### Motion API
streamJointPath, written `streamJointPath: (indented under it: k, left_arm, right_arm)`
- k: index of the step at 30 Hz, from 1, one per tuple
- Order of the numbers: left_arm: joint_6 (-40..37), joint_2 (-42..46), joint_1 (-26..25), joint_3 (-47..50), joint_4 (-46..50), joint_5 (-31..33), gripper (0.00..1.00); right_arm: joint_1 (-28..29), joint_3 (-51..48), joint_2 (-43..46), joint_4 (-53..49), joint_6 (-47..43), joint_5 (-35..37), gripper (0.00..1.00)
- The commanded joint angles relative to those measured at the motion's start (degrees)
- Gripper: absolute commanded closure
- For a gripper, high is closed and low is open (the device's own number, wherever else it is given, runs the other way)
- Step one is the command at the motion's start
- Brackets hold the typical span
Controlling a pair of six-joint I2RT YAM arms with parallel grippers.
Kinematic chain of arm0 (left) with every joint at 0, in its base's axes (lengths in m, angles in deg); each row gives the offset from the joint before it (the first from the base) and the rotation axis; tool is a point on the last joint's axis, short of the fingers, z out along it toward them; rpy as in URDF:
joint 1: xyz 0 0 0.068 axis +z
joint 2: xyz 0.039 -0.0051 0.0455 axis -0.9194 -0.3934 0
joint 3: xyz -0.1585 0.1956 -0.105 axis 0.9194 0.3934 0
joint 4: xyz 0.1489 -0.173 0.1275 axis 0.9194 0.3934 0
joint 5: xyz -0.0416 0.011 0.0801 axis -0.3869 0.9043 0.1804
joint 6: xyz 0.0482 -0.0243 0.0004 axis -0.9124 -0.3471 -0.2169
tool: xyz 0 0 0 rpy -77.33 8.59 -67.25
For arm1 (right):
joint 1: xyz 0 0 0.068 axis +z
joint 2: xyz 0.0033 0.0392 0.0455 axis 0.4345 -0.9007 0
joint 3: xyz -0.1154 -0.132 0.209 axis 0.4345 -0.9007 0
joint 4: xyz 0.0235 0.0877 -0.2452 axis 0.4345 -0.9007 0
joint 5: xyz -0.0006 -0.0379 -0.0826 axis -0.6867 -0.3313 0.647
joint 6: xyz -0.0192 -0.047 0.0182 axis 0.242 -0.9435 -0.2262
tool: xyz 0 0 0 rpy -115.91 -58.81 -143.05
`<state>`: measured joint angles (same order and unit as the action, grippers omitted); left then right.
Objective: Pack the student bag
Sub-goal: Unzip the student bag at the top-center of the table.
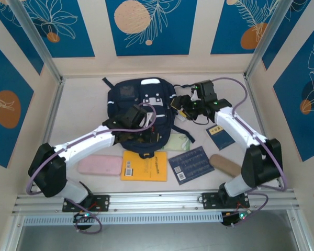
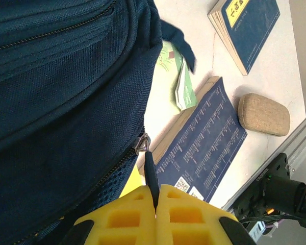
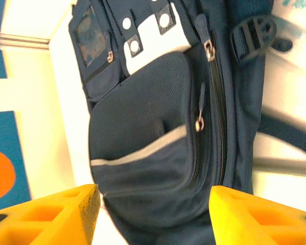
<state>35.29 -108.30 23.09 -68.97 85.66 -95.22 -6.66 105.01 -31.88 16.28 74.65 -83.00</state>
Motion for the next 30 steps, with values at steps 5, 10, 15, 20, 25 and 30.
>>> streamJointPath:
  k: [5,10,15,20,25,30]
  left_arm:
    - [-1.4,0.0,-0.7,-2.6,-2.0,-1.2,1.0]
    - [-0.8,1.3,-0.7,-0.4,-1.9,-0.2,1.0]
    - [0.3,1.2,-1.1,1.7,-3.7,0.0,1.0]
    - [-1.0,1.4,-1.6,2.4,-2.8,1.6,1.0]
    - [-1.2,2.0,-1.6,4.9,-3.4,2.6,1.0]
    - [-2.1,3.6,-1.6,7.7,-2.4,6.7,1.0]
  right_arm:
    - [3.1,-6.9,4.2,-2.3,10.7,2.1,0.36]
    - [4.4,-8.3,-1.4,0.9,11.6,-2.1,0.37]
    - [6.9,-8.2,-6.1,7.3,14.6,-3.4,0.37]
    - [7.1,-5.4,-13.1,8.6,15.5,-4.3,0.45]
    - [7.3,-8.0,-15.7,14.2,18.8,-5.0,0.71]
    - [6.2,-10.7,-13.9,16.5,20.1,-4.2,1.0]
